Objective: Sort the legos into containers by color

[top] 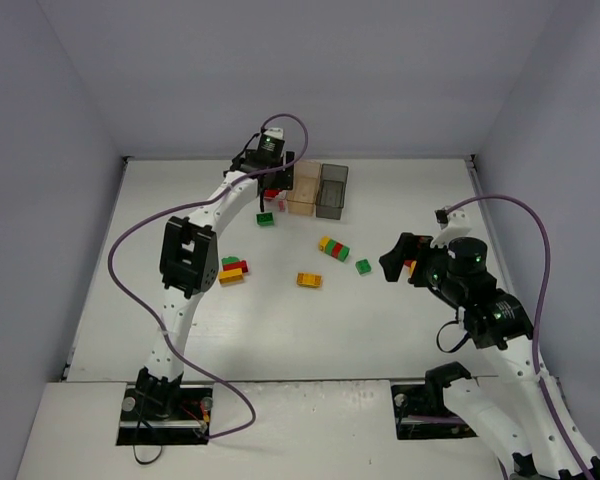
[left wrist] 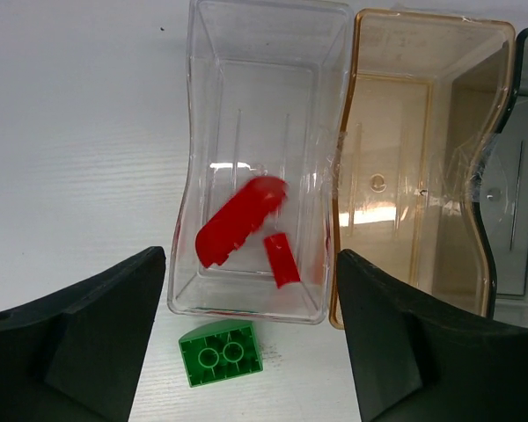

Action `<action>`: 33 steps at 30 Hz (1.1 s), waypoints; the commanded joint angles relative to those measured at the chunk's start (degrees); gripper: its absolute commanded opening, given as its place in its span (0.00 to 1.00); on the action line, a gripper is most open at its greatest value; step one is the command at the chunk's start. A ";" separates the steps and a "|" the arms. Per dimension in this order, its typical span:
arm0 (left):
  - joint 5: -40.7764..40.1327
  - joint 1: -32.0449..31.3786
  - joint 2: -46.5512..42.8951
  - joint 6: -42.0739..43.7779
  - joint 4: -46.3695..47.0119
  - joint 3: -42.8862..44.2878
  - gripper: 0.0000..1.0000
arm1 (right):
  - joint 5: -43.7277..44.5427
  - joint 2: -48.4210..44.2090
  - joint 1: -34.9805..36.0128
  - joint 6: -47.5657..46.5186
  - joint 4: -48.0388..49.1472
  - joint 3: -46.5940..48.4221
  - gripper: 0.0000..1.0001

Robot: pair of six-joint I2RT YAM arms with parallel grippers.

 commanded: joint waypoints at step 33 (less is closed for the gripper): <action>-3.69 -0.16 -9.87 -11.34 12.13 -23.09 0.72 | 0.69 -1.27 0.30 1.70 1.87 0.13 1.00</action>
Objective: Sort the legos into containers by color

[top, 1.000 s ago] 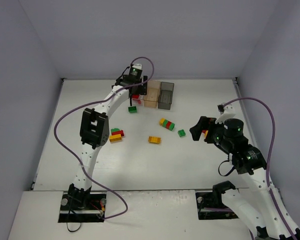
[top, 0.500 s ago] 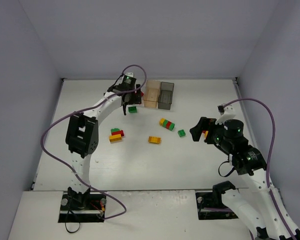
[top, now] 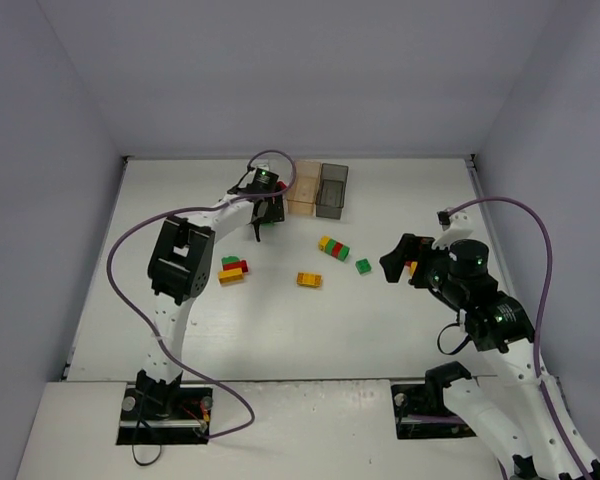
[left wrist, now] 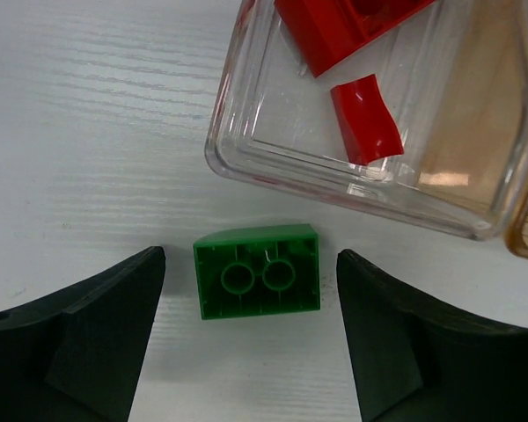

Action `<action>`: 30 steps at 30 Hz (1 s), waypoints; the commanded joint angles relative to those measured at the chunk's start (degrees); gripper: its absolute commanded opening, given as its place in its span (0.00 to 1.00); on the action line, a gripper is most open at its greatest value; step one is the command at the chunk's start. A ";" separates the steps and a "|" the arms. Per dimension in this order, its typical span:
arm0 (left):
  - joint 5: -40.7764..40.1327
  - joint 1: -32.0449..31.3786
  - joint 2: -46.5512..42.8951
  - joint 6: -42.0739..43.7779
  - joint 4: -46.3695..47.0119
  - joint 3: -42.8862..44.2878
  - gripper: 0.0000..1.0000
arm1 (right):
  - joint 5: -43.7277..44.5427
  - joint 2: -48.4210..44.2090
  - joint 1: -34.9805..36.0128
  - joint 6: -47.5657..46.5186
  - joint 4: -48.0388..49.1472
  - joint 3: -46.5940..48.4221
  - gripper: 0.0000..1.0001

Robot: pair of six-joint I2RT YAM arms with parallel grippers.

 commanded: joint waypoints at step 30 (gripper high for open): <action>5.20 -5.28 -0.52 7.45 0.91 23.07 0.23 | 1.35 0.77 0.39 -1.11 1.72 2.09 1.00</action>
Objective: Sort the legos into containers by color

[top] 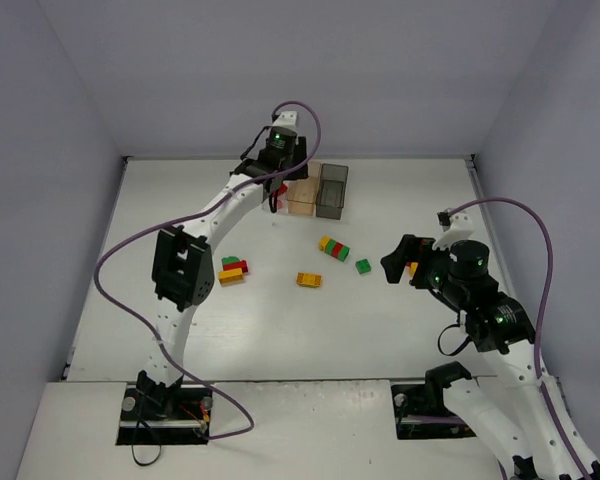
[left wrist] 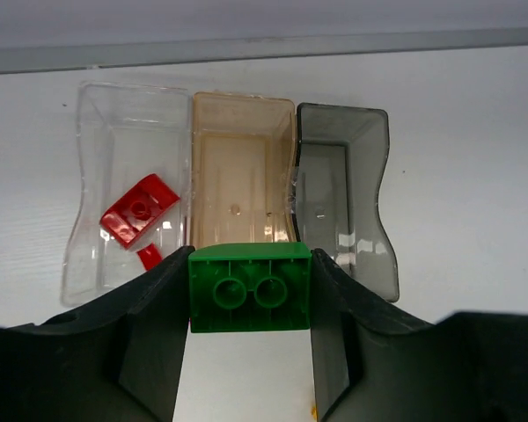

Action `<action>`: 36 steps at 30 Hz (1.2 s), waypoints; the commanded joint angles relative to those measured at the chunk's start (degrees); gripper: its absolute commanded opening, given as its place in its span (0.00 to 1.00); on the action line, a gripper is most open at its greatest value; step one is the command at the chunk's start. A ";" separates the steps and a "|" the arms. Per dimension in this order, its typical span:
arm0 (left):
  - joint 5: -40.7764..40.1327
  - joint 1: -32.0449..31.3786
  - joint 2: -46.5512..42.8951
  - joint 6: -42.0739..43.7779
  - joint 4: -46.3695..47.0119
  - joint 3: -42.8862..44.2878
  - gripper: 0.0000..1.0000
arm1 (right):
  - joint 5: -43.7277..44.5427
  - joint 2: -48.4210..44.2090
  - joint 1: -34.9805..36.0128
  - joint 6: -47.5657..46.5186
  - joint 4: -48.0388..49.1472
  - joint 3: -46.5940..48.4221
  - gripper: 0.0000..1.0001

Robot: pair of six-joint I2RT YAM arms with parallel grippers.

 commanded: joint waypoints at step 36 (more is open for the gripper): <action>17.54 -20.74 -5.89 16.86 -2.82 -11.25 0.67 | 2.68 -3.16 0.21 2.15 0.44 4.79 0.95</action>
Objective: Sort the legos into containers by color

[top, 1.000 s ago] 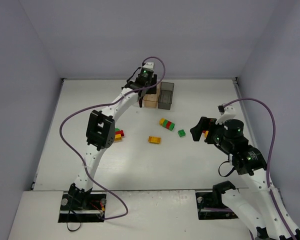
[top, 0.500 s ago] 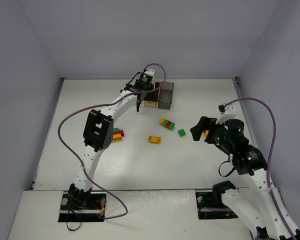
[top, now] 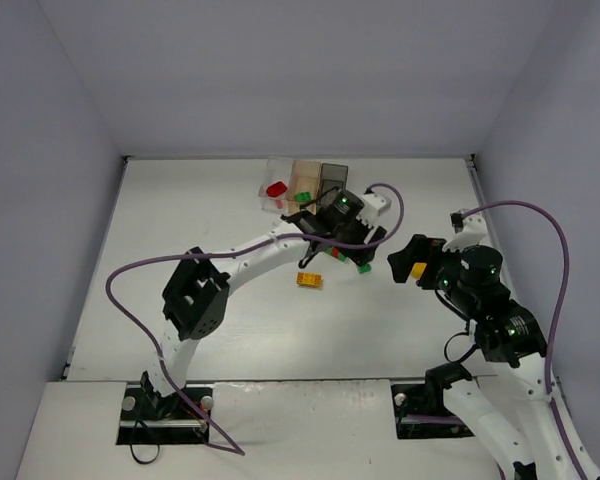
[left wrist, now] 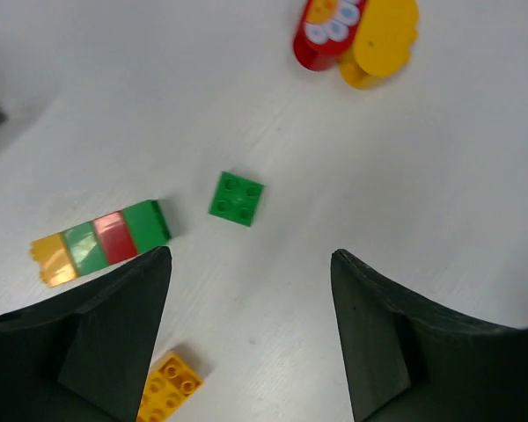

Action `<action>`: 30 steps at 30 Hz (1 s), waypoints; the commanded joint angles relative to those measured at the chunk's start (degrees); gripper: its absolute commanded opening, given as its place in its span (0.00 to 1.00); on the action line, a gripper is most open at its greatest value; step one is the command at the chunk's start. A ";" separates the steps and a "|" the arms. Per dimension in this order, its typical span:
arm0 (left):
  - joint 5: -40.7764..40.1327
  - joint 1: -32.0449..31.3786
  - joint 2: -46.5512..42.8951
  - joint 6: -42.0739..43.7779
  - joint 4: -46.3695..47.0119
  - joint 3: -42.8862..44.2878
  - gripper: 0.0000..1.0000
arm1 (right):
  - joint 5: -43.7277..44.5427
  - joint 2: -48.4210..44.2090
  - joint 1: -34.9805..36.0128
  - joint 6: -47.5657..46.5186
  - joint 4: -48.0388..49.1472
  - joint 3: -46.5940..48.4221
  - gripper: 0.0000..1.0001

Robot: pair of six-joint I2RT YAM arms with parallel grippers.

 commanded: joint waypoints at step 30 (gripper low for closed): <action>-4.34 -1.84 8.77 0.22 1.11 7.75 0.20 | -2.19 -4.50 0.30 2.60 1.47 0.87 0.95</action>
